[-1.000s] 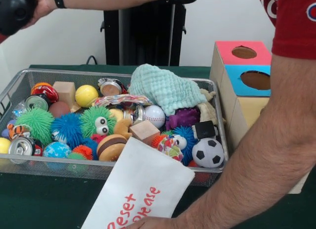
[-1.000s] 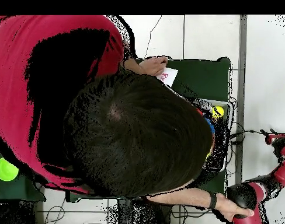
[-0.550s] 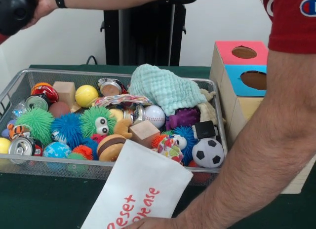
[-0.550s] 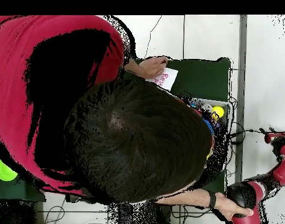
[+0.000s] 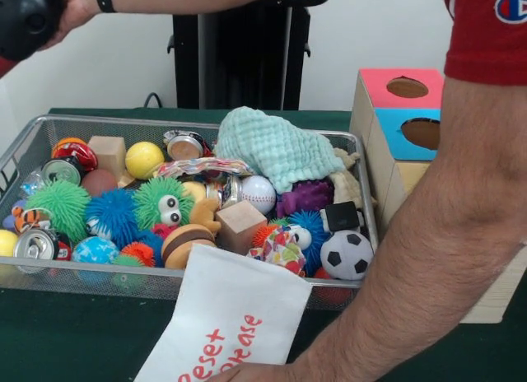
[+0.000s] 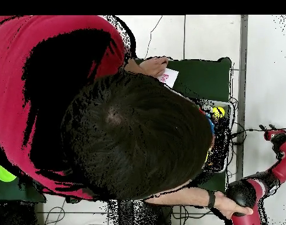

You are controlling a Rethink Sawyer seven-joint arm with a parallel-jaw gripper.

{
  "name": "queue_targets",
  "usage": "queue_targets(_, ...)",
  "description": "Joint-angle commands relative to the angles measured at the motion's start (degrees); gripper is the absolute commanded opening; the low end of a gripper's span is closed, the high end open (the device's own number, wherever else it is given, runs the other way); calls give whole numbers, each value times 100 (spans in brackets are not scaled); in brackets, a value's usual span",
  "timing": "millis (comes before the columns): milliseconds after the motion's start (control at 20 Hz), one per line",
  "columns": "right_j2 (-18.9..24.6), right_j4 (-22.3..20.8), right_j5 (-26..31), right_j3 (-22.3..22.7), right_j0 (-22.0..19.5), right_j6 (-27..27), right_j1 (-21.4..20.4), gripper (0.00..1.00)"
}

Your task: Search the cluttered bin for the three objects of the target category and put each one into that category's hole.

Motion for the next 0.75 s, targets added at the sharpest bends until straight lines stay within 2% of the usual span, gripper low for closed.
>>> queue_targets(50,961,-220,-105,-1162,-479,-873,-446,100)
queue_targets(400,956,-707,-444,-1077,-491,-500,-431,100)
queue_targets(550,956,-641,-491,-1081,-486,-446,-412,100)
queue_targets(750,953,-1023,-490,-1033,-496,-62,-454,100)
